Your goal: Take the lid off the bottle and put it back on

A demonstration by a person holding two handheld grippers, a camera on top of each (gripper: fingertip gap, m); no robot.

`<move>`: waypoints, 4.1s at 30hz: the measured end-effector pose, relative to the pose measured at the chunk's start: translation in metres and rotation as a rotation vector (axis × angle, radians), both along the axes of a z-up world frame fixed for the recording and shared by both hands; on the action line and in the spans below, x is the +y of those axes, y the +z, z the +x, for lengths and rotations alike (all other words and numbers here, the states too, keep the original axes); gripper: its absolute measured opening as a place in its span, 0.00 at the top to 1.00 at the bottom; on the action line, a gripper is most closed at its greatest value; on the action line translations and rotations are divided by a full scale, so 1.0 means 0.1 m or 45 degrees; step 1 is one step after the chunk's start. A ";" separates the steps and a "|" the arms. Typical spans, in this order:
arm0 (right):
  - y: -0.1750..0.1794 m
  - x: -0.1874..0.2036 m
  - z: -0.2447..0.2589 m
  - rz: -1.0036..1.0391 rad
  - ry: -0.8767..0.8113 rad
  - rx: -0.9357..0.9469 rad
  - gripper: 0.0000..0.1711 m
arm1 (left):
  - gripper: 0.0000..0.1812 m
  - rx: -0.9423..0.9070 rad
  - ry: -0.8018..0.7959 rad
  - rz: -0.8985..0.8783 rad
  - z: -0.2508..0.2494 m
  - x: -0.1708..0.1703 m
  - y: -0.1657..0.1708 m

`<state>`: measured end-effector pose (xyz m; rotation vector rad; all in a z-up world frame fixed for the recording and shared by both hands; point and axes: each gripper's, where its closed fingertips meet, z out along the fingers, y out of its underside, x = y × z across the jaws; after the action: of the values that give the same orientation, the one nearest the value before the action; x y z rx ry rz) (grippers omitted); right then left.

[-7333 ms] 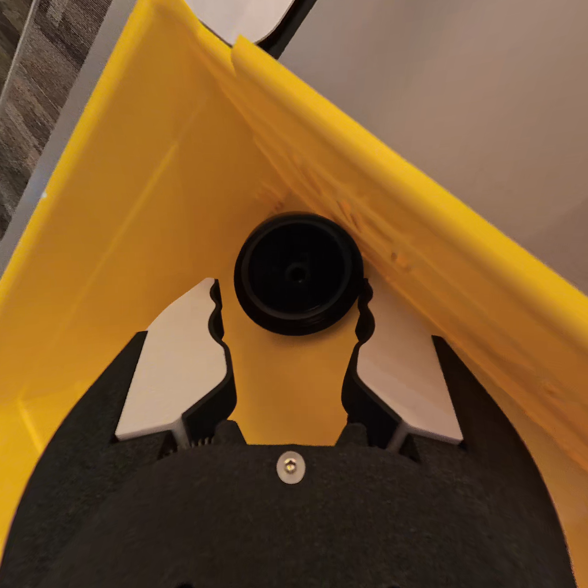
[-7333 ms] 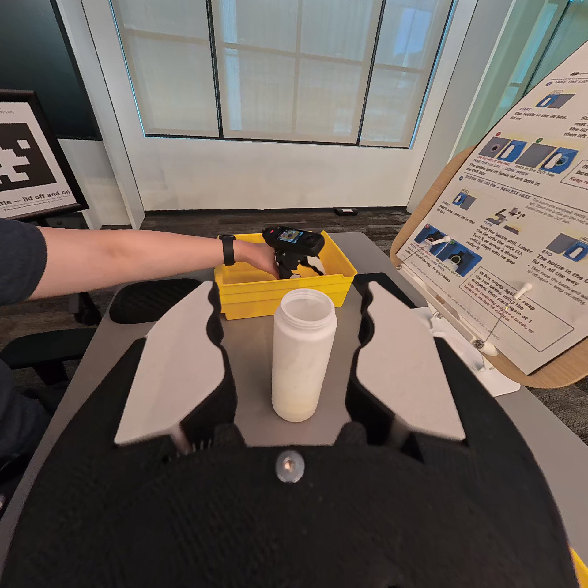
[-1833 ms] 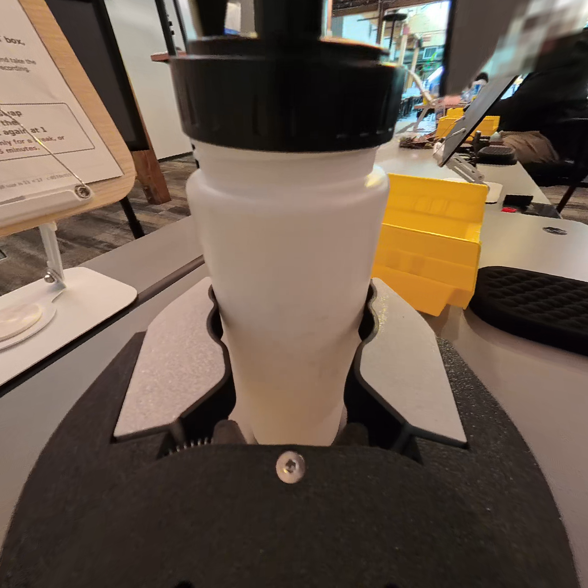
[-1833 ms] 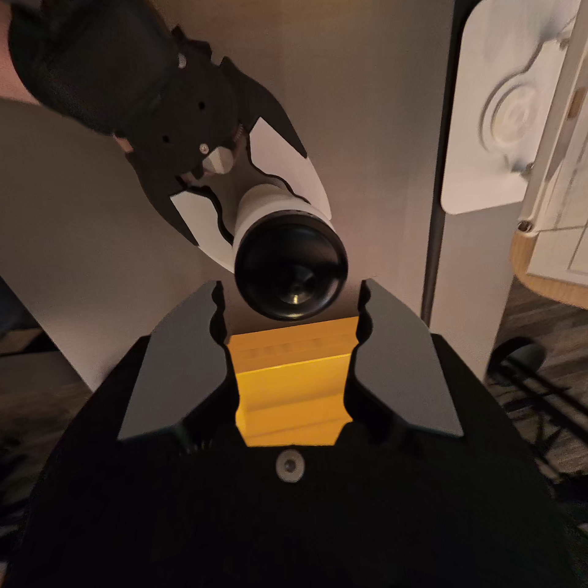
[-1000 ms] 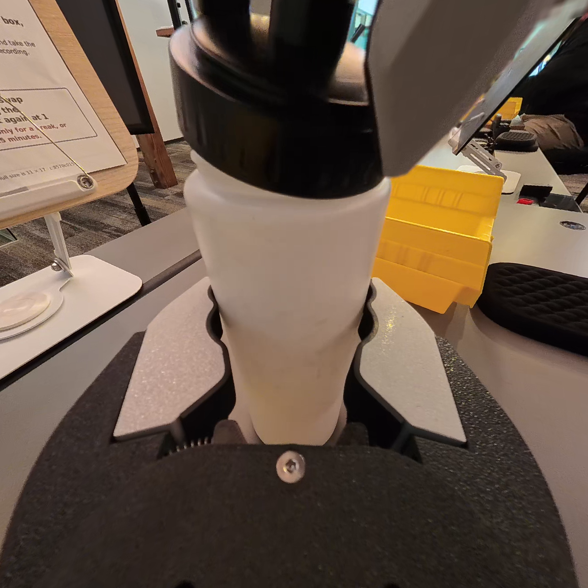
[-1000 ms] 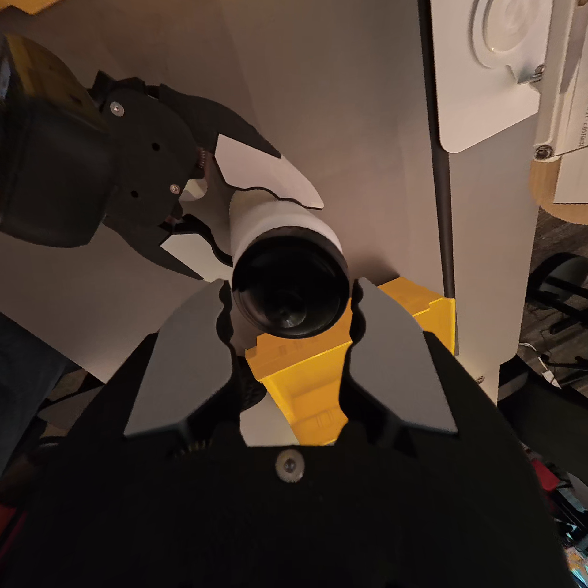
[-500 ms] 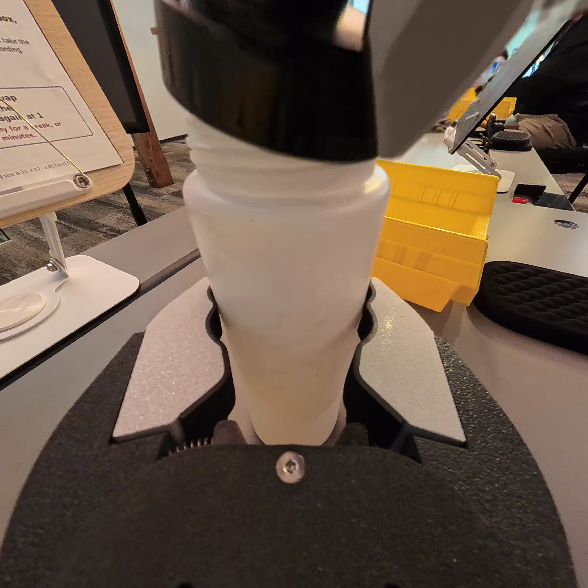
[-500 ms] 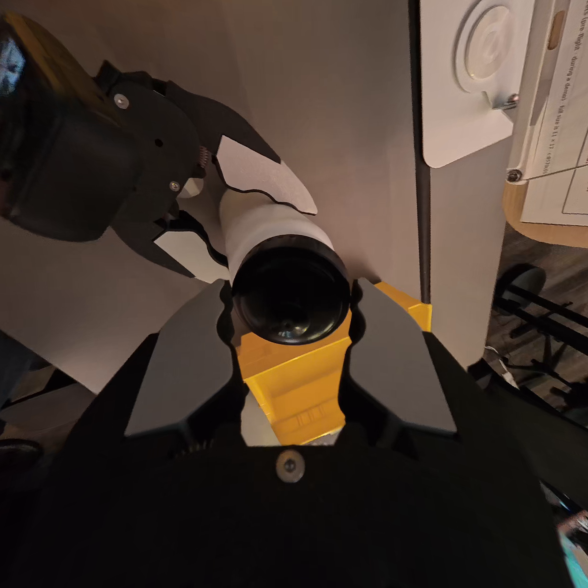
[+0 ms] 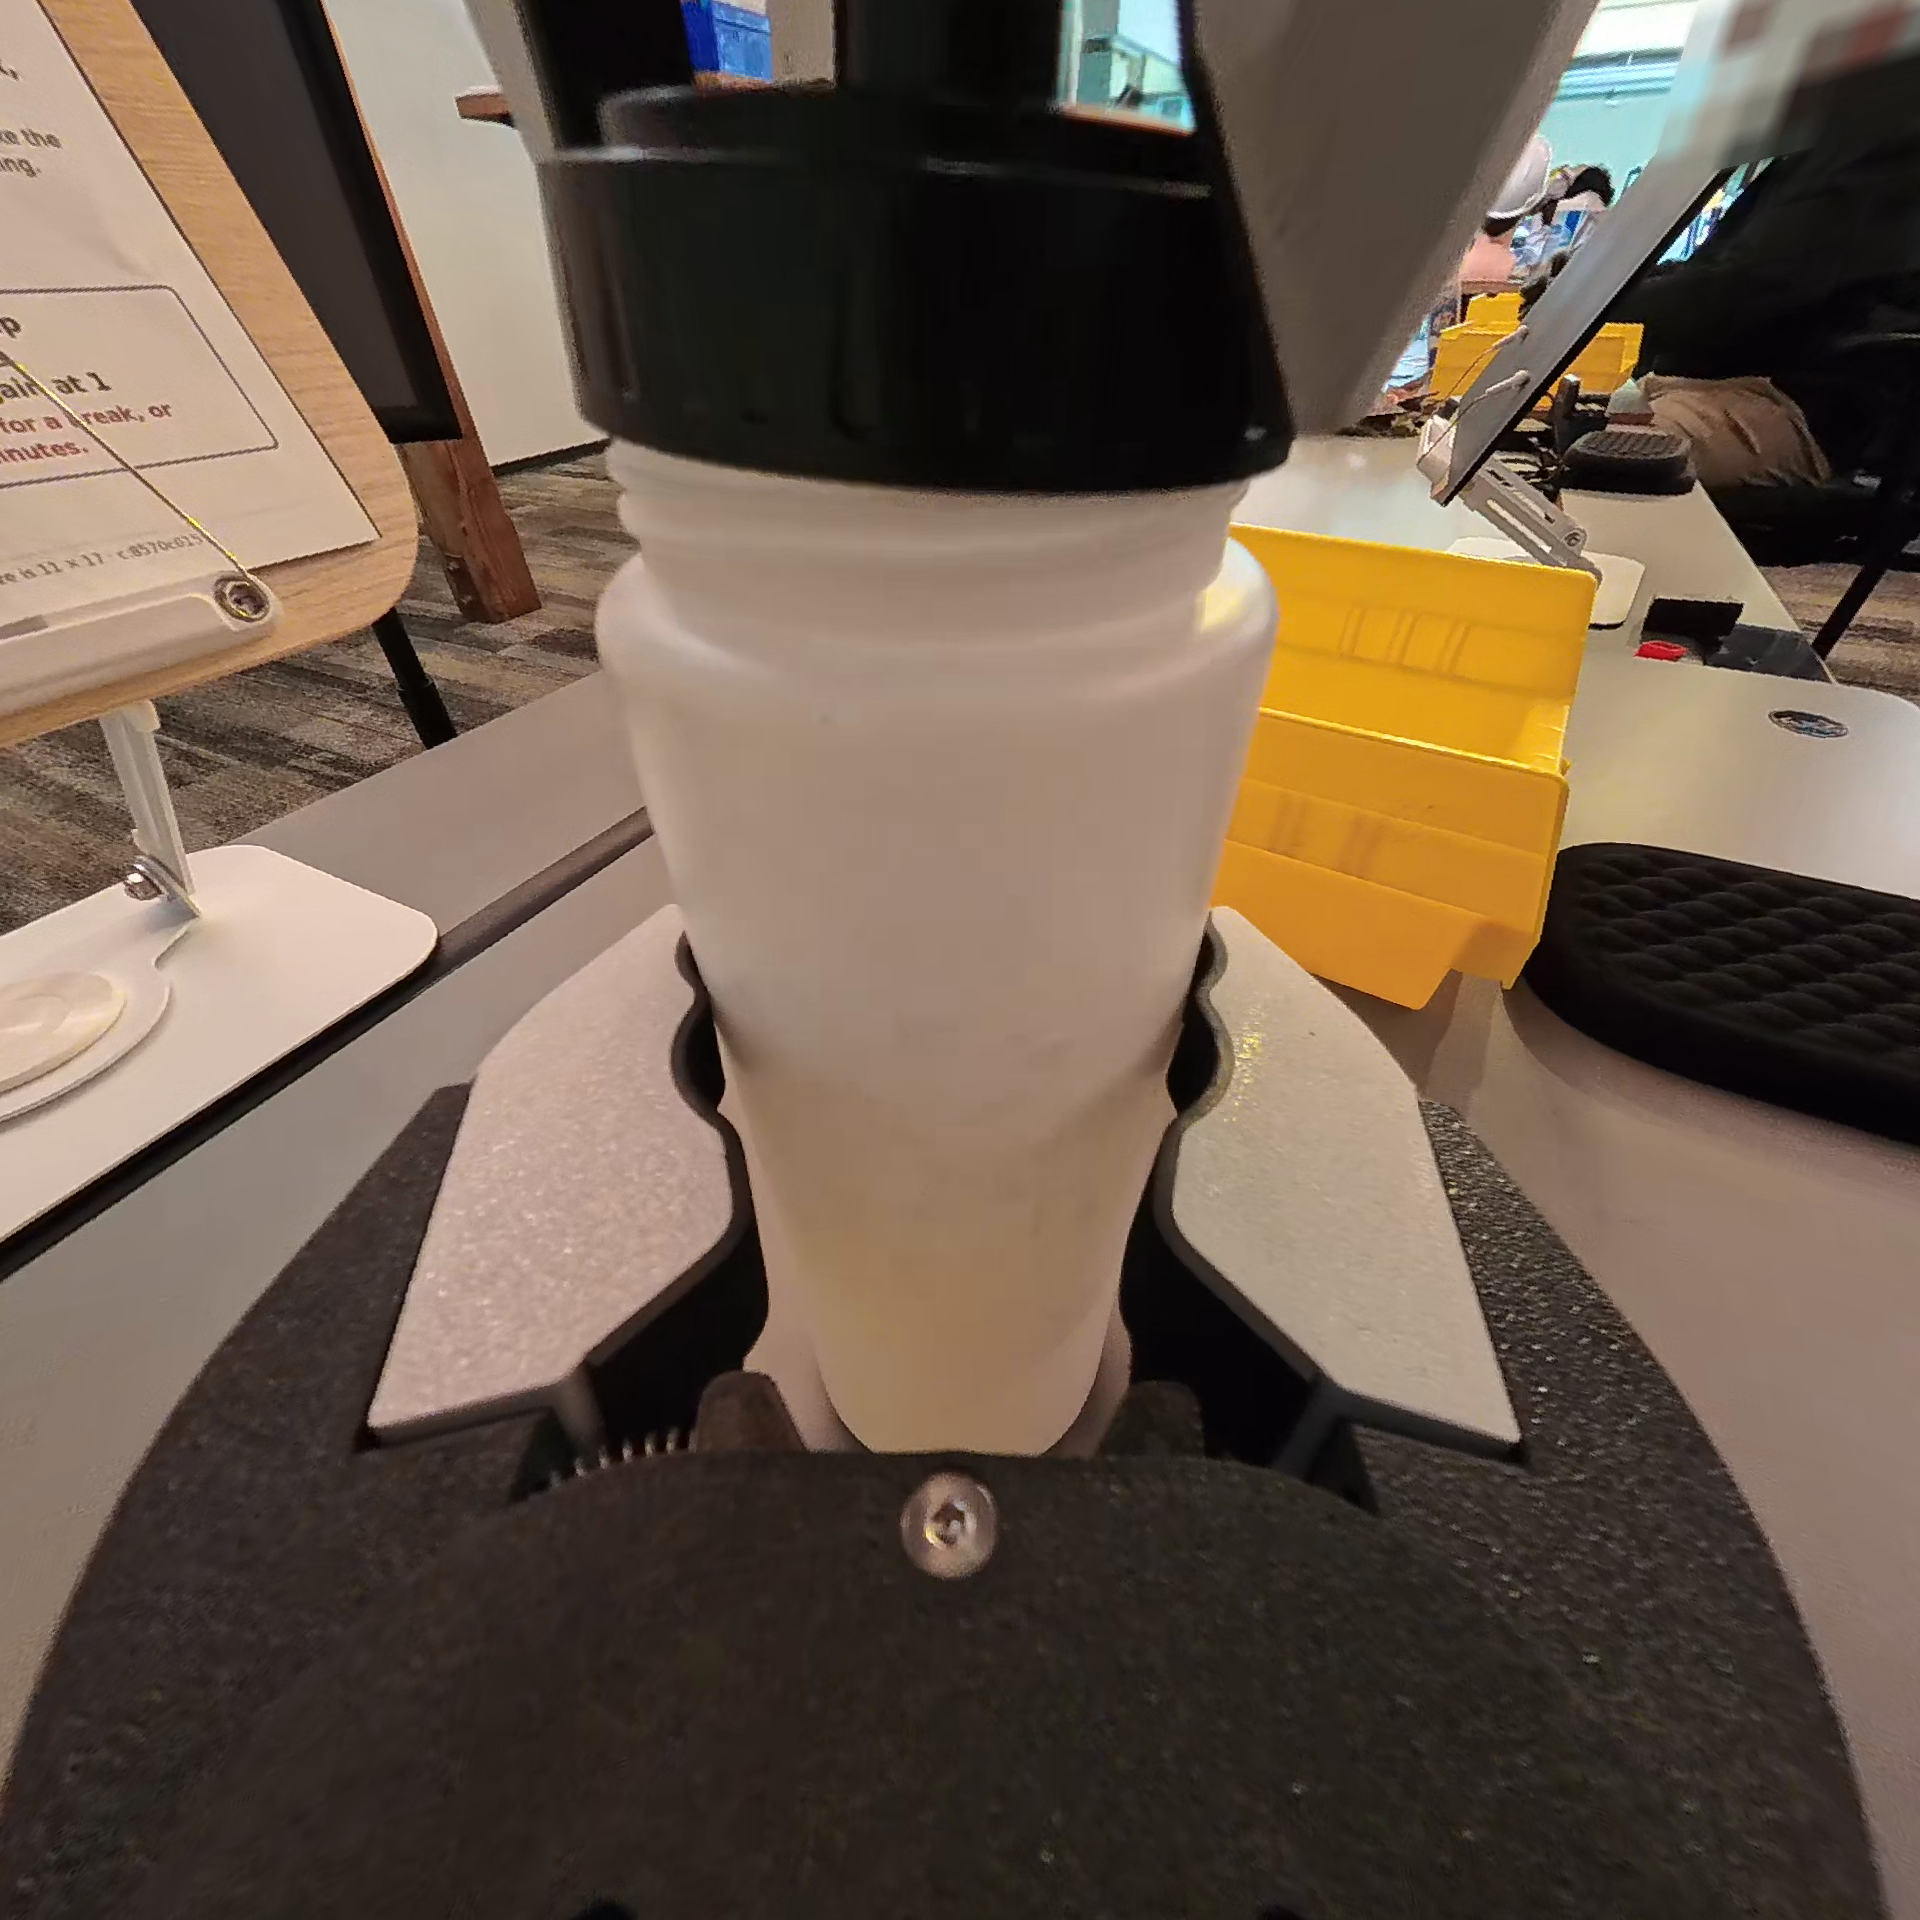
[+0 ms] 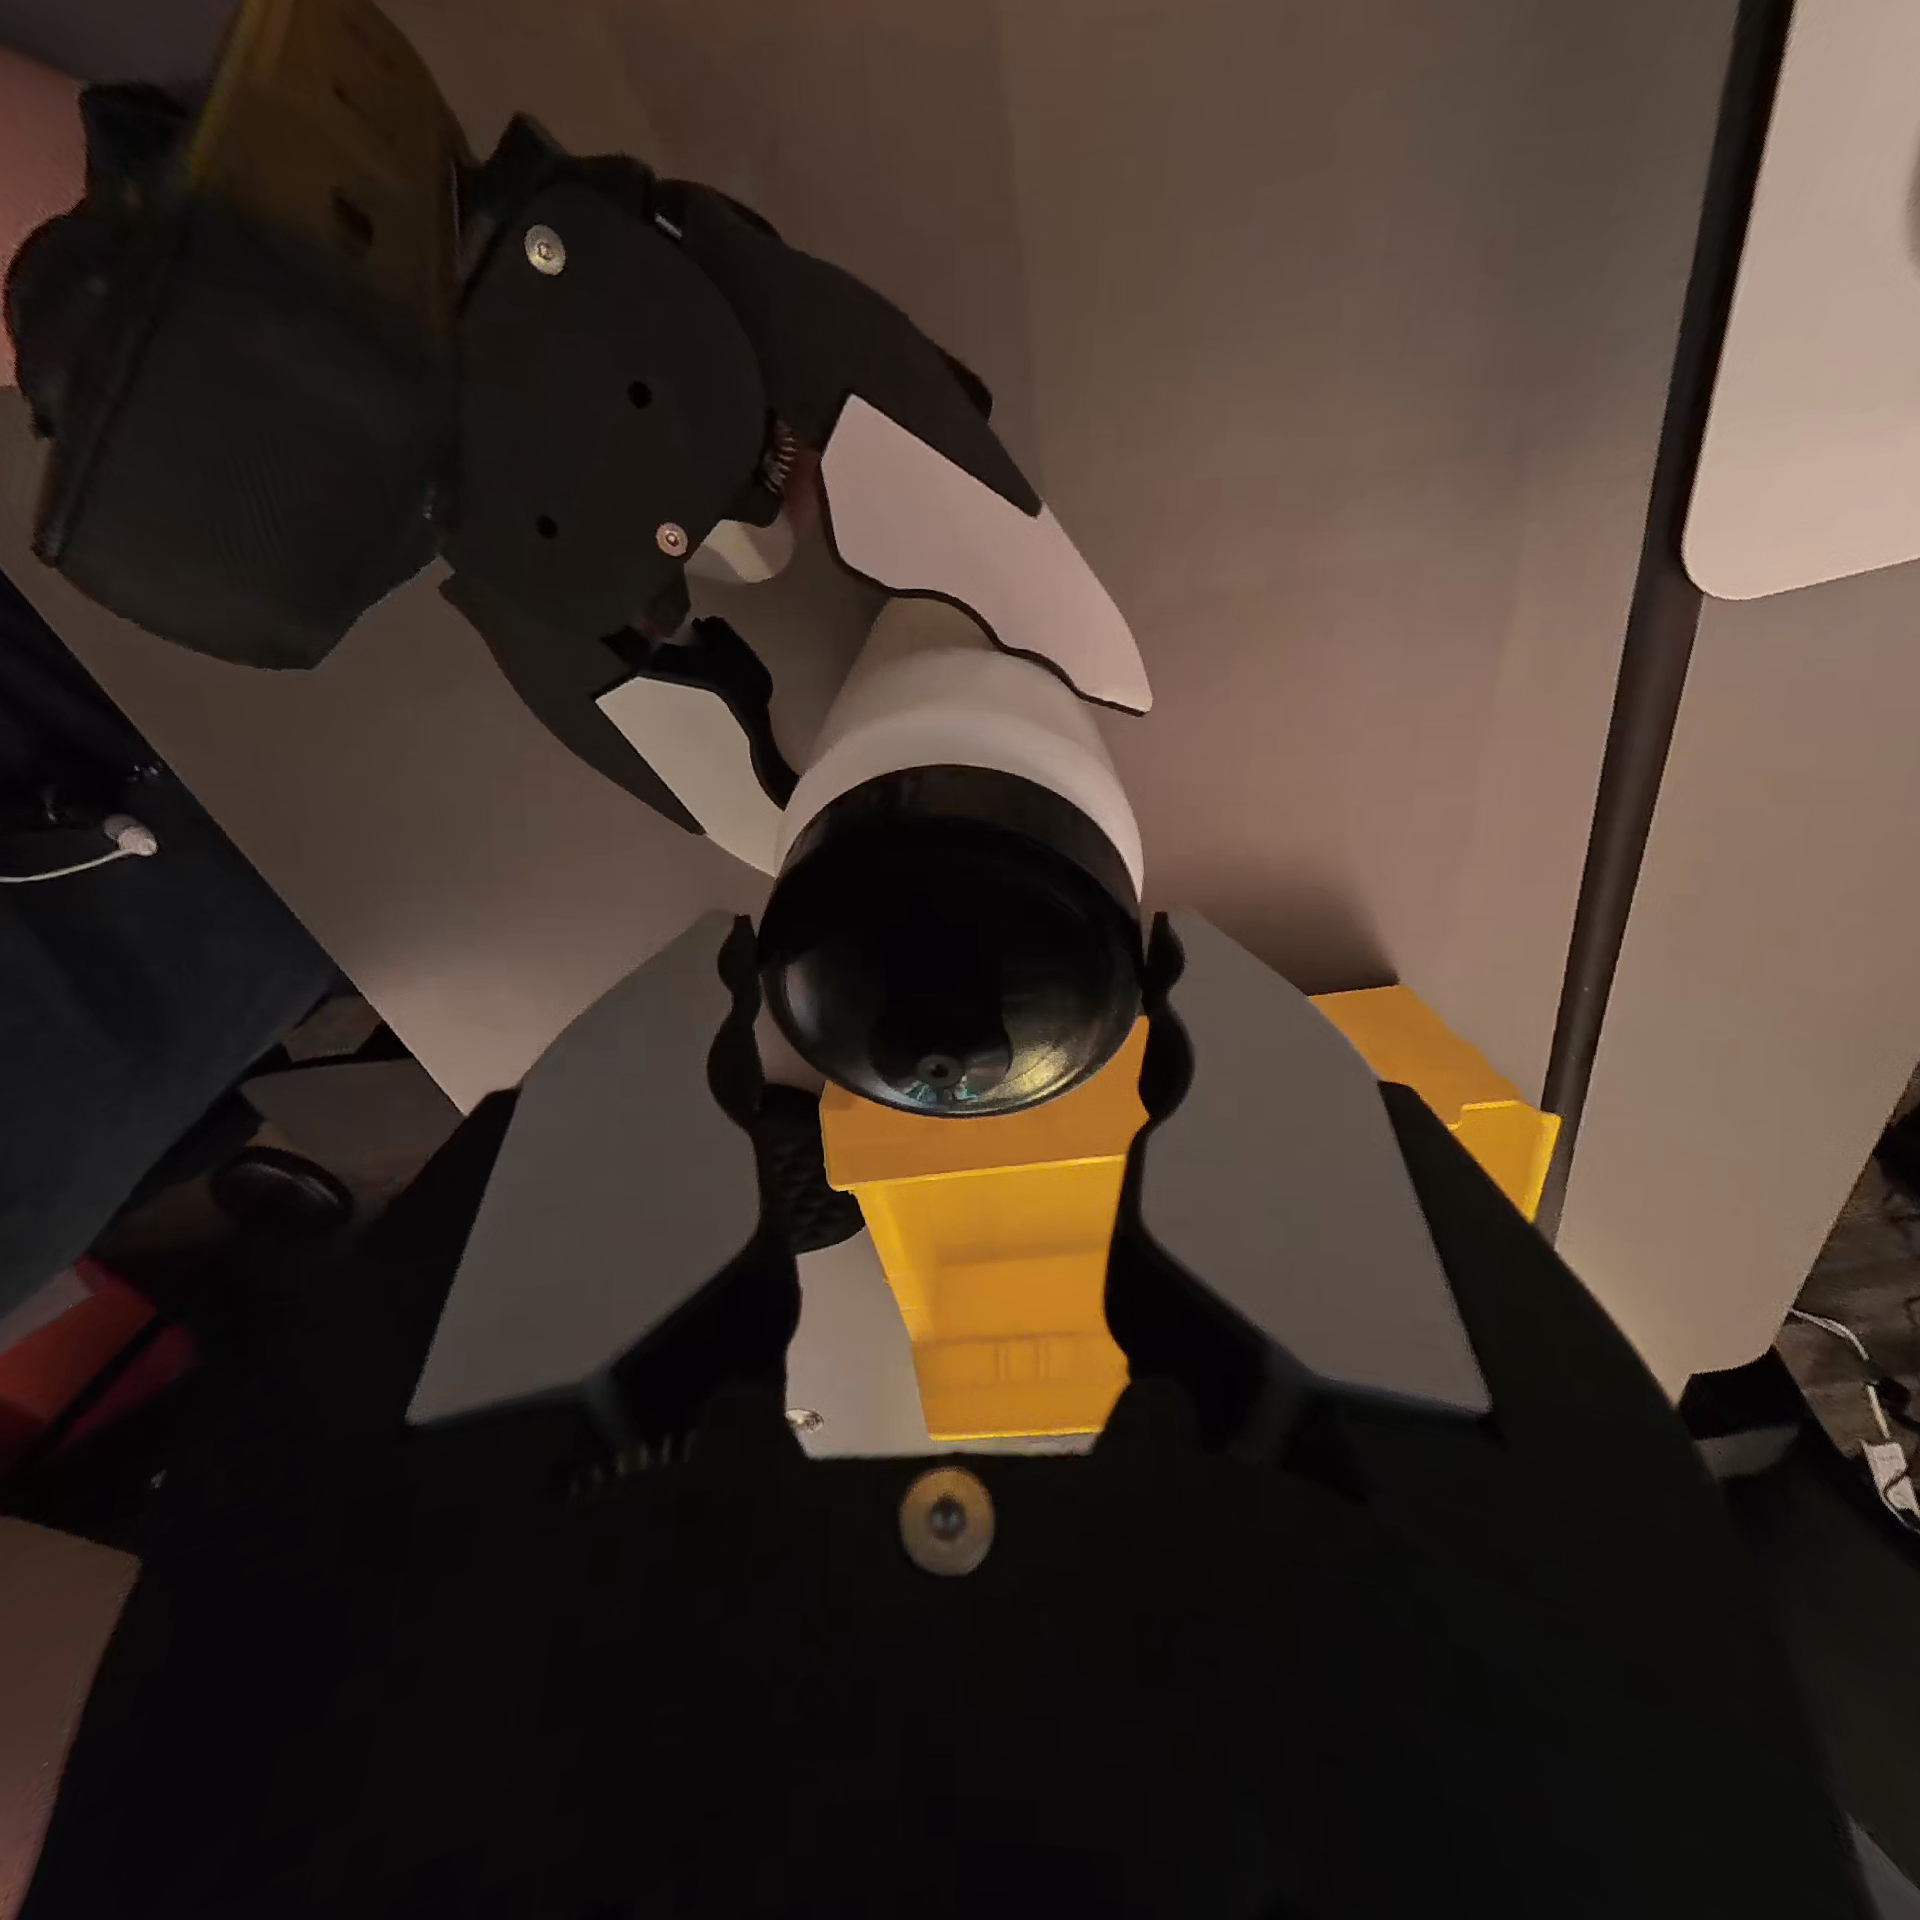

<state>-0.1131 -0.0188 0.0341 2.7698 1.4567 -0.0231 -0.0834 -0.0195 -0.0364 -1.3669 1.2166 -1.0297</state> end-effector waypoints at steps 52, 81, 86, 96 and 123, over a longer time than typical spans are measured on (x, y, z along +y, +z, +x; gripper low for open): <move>0.26 0.03 -0.03 0.921 0.028 1.339 0.47 | 0.53 0.036 0.021 -0.008 -0.02 0.04 -0.01; 0.09 0.01 -0.07 0.846 0.013 1.235 0.58 | 0.53 0.128 -0.050 -0.029 -0.02 -0.06 -0.04; 0.09 -0.09 -0.09 0.779 0.120 1.348 0.58 | 0.53 0.096 -0.204 -0.034 -0.03 -0.20 -0.03; 0.12 -0.65 -0.24 0.558 0.584 1.610 0.58 | 0.53 -0.005 -0.761 -0.054 -0.20 -0.82 -0.02; 0.22 -0.02 0.11 1.065 -0.251 0.831 0.50 | 0.53 0.110 -0.124 -0.031 0.00 -0.13 -0.04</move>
<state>-0.1018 -0.0209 0.0560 3.8500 1.5393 -0.4633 -0.0830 -0.0321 -0.0400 -1.3947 1.3496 -1.0659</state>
